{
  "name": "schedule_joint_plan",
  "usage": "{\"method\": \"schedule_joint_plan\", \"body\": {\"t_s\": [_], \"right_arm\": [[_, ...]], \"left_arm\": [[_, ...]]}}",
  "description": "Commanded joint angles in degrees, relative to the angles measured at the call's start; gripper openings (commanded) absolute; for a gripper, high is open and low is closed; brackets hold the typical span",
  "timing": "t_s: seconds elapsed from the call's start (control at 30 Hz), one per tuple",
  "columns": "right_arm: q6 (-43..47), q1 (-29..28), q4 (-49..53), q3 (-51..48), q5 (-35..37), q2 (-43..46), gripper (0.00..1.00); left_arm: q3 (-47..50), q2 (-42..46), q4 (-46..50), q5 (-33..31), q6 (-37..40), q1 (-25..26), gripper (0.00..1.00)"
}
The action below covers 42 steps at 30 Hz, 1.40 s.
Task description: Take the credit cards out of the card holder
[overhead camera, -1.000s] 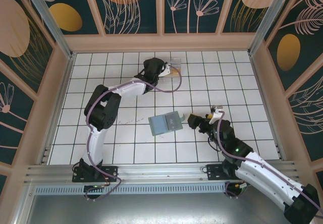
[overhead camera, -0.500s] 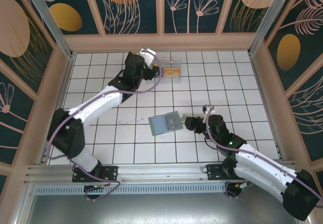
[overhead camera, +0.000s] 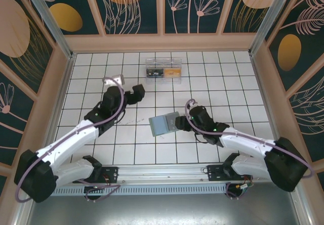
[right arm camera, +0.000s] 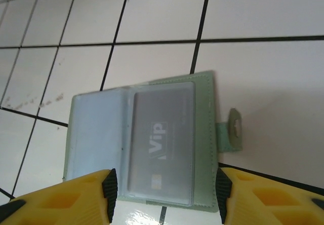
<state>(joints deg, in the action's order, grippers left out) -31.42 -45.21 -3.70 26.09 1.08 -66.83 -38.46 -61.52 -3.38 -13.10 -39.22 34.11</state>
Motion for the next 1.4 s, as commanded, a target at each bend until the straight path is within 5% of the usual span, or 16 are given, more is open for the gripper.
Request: {"method": "schedule_joint_plan", "body": {"t_s": [0.0, 0.23, 0.43, 0.5, 0.77, 1.37], "right_arm": [[0.5, -0.6, -1.5, 3.2, -3.4, -3.8, 0.56], [-0.3, -0.9, -1.5, 6.1, -6.1, -10.1, 0.64], [-0.6, -1.0, -1.0, 7.4, -6.4, -14.3, 0.67], [-0.8, -1.0, -0.9, 7.7, -6.1, -15.2, 0.67], [-0.5, -1.1, 0.4, 8.8, -4.4, -17.2, 0.68], [-3.2, -2.4, -3.8, 9.3, -10.9, -18.4, 0.69]], "left_arm": [[8.4, 4.4, -1.5, 7.4, -12.5, -0.4, 0.91], [21.4, 6.6, -9.0, 16.5, -23.6, 0.1, 0.63], [23.8, -0.4, -16.0, 17.5, -26.0, 4.0, 0.16], [23.0, -3.2, -17.2, 16.5, -26.2, 6.1, 0.08], [19.7, -15.9, -19.3, 17.0, -27.0, 9.7, 0.02], [18.6, -24.6, -23.1, 19.9, -28.0, 10.8, 0.02]]}}
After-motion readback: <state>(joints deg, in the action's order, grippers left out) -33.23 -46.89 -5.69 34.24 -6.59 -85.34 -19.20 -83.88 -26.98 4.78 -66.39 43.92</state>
